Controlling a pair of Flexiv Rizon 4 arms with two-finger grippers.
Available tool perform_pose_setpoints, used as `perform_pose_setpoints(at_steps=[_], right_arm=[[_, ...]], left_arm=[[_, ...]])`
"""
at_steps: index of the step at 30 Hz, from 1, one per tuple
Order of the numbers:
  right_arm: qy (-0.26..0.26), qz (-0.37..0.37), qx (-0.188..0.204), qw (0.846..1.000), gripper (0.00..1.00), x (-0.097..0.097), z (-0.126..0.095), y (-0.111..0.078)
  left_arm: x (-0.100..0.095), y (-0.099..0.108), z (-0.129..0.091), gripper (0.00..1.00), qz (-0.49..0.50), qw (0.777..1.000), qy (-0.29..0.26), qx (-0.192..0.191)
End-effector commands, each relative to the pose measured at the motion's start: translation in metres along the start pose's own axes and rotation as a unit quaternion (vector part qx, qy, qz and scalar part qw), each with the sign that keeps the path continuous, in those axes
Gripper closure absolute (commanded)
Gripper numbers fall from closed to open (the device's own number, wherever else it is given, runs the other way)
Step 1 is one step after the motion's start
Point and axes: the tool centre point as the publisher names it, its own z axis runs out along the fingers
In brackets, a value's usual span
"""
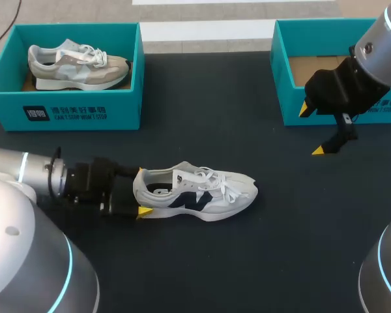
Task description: Take the shoe out of the shoebox, open the shoe tongue, remove and reinsert the insole, then place the shoe into the shoebox
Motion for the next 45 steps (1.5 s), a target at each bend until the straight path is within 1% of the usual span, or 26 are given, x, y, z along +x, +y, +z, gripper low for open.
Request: perform_pose_setpoints(at_steps=[1,8,9,10,11,12,13,14,18,20,33,35,36,37,38,41,43,44,45], right_arm=[[0.001,0.0,0.001,1.0,0.0,-0.001,0.001,0.001],[0.001,0.0,0.001,1.0,0.0,-0.001,0.001,0.001],[0.001,0.0,0.001,1.0,0.0,-0.001,0.001,0.001],[0.001,0.0,0.001,1.0,0.0,-0.001,0.001,0.001],[0.001,0.0,0.001,1.0,0.0,-0.001,0.001,0.001],[0.001,0.0,0.001,1.0,0.0,-0.001,0.001,0.001],[0.001,0.0,0.001,1.0,0.0,-0.001,0.001,0.001],[0.001,0.0,0.001,1.0,0.0,-0.001,0.001,0.001],[0.001,0.0,0.001,1.0,0.0,-0.001,0.001,0.001],[0.001,0.0,0.001,1.0,0.0,-0.001,0.001,0.001],[0.001,0.0,0.001,1.0,0.0,-0.001,0.001,0.001],[-0.017,0.044,-0.008,0.999,0.0,-0.008,0.005,0.015],[-0.004,0.06,-0.002,0.998,0.0,-0.012,0.009,0.024],[-0.012,0.083,0.017,0.996,0.0,-0.015,0.011,0.032],[-0.029,0.1,0.008,0.994,0.0,-0.017,0.012,0.038],[-0.076,0.193,0.007,0.978,0.0,-0.023,0.014,0.057],[-0.092,0.269,0.021,0.959,0.0,-0.027,0.017,0.069],[-0.1,0.305,0.022,0.947,0.0,-0.03,0.019,0.075],[-0.107,0.369,0.03,0.923,0.0,-0.029,0.021,0.081]], left_arm=[[-0.001,0.005,0.012,0.0,0.0,1.0,0.003,-0.001],[-0.002,0.012,0.015,0.0,-0.005,1.0,0.002,-0.01],[-0.002,0.012,0.015,0.16,-0.005,1.0,0.002,-0.009],[-0.002,0.012,0.015,0.29,-0.005,1.0,0.002,-0.01],[-0.002,0.012,0.015,0.6,-0.005,1.0,0.002,-0.009],[-0.003,0.011,0.015,0.7,-0.004,1.0,0.002,-0.009],[-0.003,0.011,0.015,0.87,-0.005,1.0,0.002,-0.009],[-0.003,0.011,0.015,1.0,-0.005,1.0,0.001,-0.009],[-0.002,0.012,0.013,1.0,-0.009,1.0,0.001,-0.014],[-0.001,0.01,0.01,1.0,-0.024,1.0,0.001,-0.008],[-0.001,0.01,0.01,1.0,-0.024,1.0,0.001,-0.008],[-0.001,0.01,0.01,1.0,-0.024,1.0,0.001,-0.008],[-0.001,0.01,0.01,1.0,-0.024,1.0,0.001,-0.008],[-0.001,0.01,0.01,1.0,-0.024,1.0,0.001,-0.008],[-0.001,0.01,0.01,1.0,-0.024,1.0,0.001,-0.008],[-0.001,0.01,0.01,1.0,-0.024,1.0,0.001,-0.008],[-0.001,0.01,0.01,1.0,-0.024,1.0,0.001,-0.008],[-0.001,0.01,0.01,1.0,-0.024,1.0,0.001,-0.008],[-0.001,0.01,0.01,1.0,-0.024,1.0,0.001,-0.008]])
